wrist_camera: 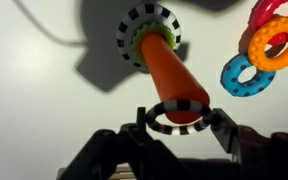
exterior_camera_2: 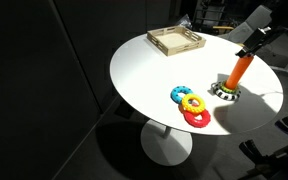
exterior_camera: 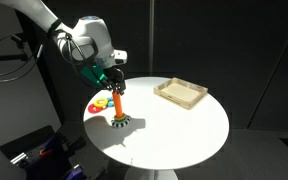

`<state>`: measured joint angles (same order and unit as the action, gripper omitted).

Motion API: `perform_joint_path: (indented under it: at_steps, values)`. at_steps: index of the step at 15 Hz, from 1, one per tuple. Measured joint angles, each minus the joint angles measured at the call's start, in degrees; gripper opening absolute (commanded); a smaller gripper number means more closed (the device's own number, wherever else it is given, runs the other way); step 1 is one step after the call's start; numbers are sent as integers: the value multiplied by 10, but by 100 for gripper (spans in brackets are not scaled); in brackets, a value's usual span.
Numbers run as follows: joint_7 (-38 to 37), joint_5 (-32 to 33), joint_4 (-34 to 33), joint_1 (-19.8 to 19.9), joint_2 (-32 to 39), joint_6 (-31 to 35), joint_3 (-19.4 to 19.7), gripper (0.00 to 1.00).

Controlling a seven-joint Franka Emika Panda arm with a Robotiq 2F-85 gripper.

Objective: Pick up the white and black striped ring and place it on the ring stacking stand

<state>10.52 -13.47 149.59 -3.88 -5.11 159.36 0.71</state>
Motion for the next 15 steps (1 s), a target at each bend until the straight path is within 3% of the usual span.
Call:
perform_joint_path:
  at_steps: [15]
  values:
    - [0, 10, 21, 1, -16, -6, 0, 42]
